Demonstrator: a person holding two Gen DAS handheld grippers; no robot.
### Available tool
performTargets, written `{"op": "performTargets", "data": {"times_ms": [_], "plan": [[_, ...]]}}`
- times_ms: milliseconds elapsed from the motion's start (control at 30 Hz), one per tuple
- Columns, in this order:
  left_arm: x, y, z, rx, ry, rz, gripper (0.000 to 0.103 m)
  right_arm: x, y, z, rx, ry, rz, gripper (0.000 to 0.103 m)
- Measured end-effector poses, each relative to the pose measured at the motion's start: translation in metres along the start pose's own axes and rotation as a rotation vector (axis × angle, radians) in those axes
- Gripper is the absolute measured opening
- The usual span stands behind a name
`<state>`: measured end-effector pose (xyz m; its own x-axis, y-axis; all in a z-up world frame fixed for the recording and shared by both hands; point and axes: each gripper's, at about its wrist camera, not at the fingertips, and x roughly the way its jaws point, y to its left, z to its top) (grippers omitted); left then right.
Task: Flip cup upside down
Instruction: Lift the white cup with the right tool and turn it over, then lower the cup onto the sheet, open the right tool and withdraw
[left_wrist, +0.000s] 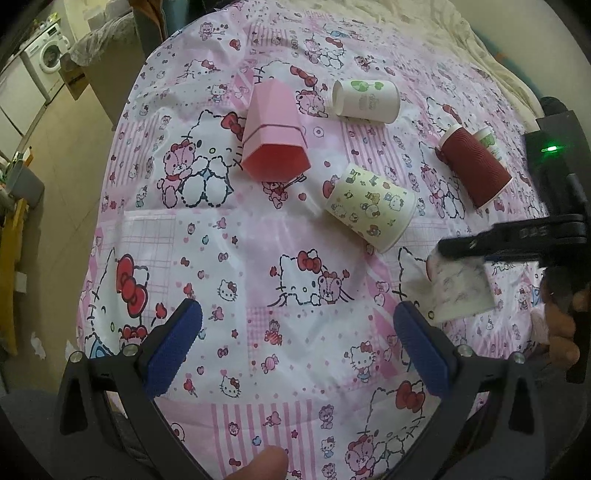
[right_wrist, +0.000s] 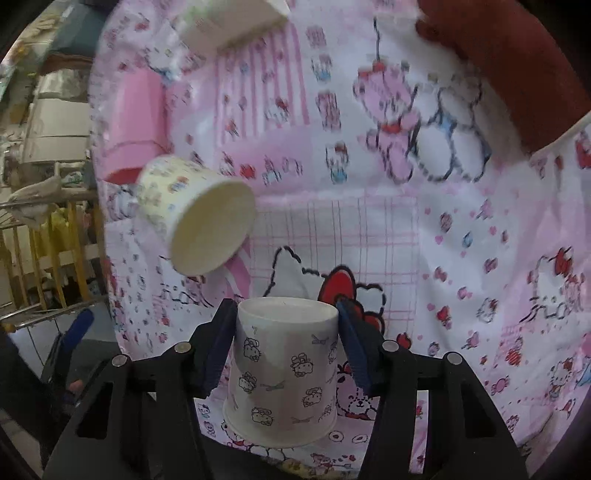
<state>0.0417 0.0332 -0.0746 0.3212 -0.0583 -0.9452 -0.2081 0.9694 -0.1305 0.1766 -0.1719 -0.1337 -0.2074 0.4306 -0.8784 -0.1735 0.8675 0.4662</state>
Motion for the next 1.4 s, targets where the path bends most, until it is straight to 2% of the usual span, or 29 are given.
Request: {"op": "performTargets", "data": {"times_ms": [100,267,333,500,767,1033,1133,1233,1300,1400], "plan": [[0.001,-0.001,0.000,0.002,0.003,-0.001,0.102,-0.025,0.007,-0.004,-0.068,-0.171,-0.067,0.057],[0.005,-0.004,-0.002,0.013,0.008,0.016,0.102,-0.041,0.007,-0.017,-0.119,-0.420,-0.103,0.057],[0.006,-0.003,-0.002,0.009,0.010,0.024,0.102,-0.040,0.006,-0.021,-0.139,-0.501,-0.130,0.057],[0.008,0.001,-0.002,-0.003,0.010,0.040,0.102,-0.027,0.013,-0.029,-0.197,-0.637,-0.207,0.057],[0.007,0.001,0.000,-0.002,0.004,0.036,0.102,-0.013,0.019,-0.052,-0.265,-0.663,-0.272,0.058],[0.006,-0.004,-0.002,0.014,-0.001,0.035,0.102,-0.012,0.020,-0.081,-0.263,-0.610,-0.285,0.058],[0.005,-0.004,-0.003,0.010,-0.003,0.038,0.102,-0.009,0.025,-0.088,-0.301,-0.600,-0.314,0.058],[0.005,-0.002,-0.004,0.005,-0.004,0.045,0.102,-0.010,0.028,-0.087,-0.320,-0.623,-0.324,0.057],[0.005,-0.001,-0.005,0.005,-0.001,0.047,0.102,-0.012,0.032,-0.083,-0.343,-0.675,-0.344,0.057],[0.005,-0.001,-0.007,0.007,-0.002,0.053,0.102,-0.007,0.029,-0.070,-0.326,-0.673,-0.348,0.057]]}}
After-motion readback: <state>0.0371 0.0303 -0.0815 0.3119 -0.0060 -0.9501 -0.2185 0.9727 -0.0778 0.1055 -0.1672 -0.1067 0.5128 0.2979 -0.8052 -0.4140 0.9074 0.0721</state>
